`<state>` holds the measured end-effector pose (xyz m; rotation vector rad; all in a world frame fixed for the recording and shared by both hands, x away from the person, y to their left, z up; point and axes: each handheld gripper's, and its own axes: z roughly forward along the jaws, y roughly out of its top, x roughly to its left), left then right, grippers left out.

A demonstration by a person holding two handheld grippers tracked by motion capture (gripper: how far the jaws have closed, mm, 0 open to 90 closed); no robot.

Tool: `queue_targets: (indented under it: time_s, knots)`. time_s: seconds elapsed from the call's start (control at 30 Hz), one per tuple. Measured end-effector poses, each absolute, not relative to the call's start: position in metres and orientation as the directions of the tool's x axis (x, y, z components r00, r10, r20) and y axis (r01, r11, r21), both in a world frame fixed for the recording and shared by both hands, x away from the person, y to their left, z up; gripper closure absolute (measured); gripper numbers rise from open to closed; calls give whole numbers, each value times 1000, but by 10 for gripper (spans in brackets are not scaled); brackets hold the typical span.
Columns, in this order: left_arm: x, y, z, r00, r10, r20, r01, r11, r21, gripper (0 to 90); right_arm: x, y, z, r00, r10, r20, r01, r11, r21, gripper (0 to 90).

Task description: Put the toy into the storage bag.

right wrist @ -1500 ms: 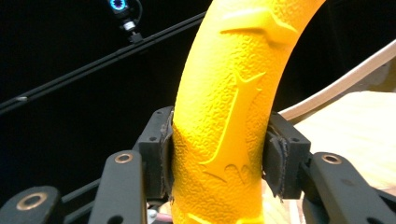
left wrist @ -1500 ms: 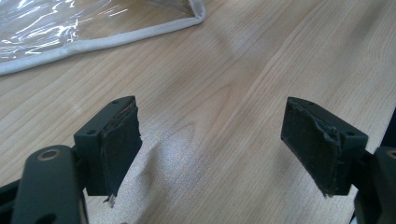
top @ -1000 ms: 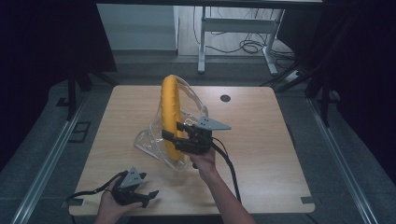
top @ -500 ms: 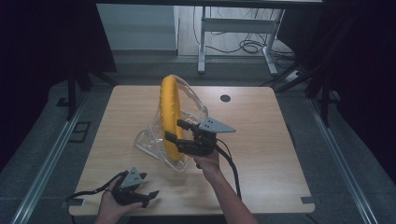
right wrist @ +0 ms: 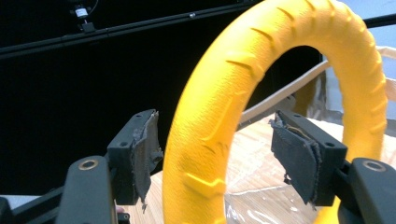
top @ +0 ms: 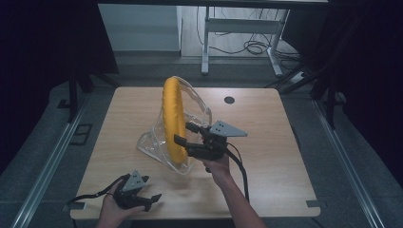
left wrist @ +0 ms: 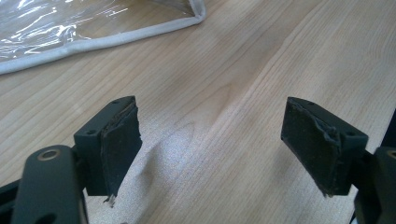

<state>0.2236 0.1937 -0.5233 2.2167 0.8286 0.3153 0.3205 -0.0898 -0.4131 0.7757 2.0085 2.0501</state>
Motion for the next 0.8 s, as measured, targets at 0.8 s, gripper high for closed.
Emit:
queue_targets:
  time_s: [0.8]
  knots:
    - [224,193,-524,759,651,-23,471,-524,710,197,311,-168,-443,-796,563,223,252,-27,967,339]
